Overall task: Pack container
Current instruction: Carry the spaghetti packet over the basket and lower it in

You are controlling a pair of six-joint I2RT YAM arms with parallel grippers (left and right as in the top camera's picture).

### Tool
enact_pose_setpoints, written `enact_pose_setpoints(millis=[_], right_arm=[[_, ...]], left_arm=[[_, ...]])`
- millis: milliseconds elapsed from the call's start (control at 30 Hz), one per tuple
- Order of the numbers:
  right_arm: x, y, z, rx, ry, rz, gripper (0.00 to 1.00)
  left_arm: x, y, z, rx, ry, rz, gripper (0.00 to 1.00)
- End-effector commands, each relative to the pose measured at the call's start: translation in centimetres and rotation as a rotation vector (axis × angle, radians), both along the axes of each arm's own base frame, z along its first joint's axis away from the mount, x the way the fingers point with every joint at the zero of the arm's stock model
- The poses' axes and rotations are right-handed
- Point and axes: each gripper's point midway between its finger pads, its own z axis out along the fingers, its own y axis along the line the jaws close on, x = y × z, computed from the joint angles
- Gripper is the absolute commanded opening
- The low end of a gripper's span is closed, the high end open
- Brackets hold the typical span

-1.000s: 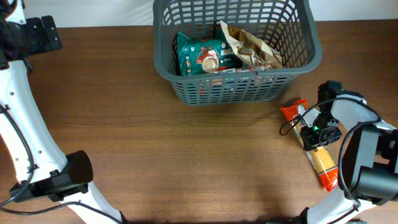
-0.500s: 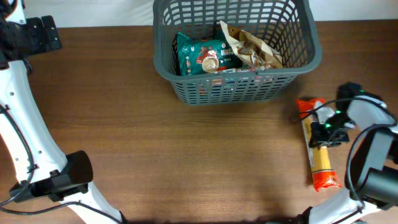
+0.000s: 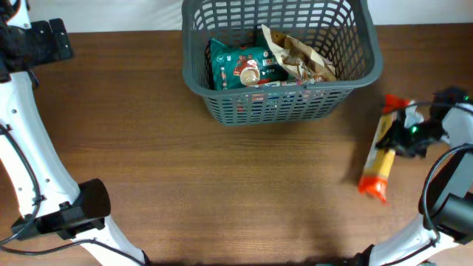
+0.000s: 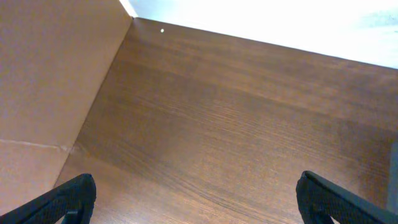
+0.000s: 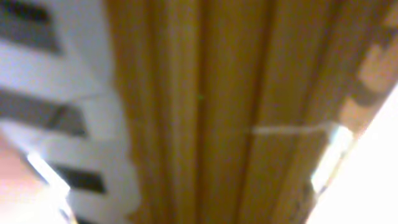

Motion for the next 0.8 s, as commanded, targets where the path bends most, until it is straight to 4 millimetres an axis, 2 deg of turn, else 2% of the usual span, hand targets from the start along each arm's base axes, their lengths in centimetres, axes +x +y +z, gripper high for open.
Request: enact_pose_setpoints(millis=[0,67,267,433,567,700,767], right_arm=[[4.9,0.7,6.8,0.086,-0.194,-0.066,0.27],[6.2,0.2,9.6,0.063,-0.247,-0.07,0.27],[9.5,-0.5,20.0,-0.042,-0.474,-0.03,0.27],[10.3,0.0,28.9,-0.135,-0.683,0.008,0.27],[9.8,2.3,34.8,-0.173,-0.82,0.045,0.26],[9.0,6.8,39.5,-0.182,-0.953,0.14,0.25],[8.8,9.7,40.8,-0.192,-1.012,0.24,0.21]], left_arm=[[0.0,0.2,-0.3,-0.007,0.004,0.016,0.99],[0.0,0.2,-0.3,-0.007,0.004,0.016,0.99],[0.0,0.2,-0.3,-0.007,0.004,0.016,0.99],[0.0,0.3,-0.3,-0.007,0.004,0.017,0.99],[0.0,0.2,-0.3,-0.007,0.004,0.016,0.99],[0.0,0.2,-0.3,-0.007,0.004,0.016,0.99],[0.0,0.2,-0.3,-0.007,0.004,0.016,0.99]])
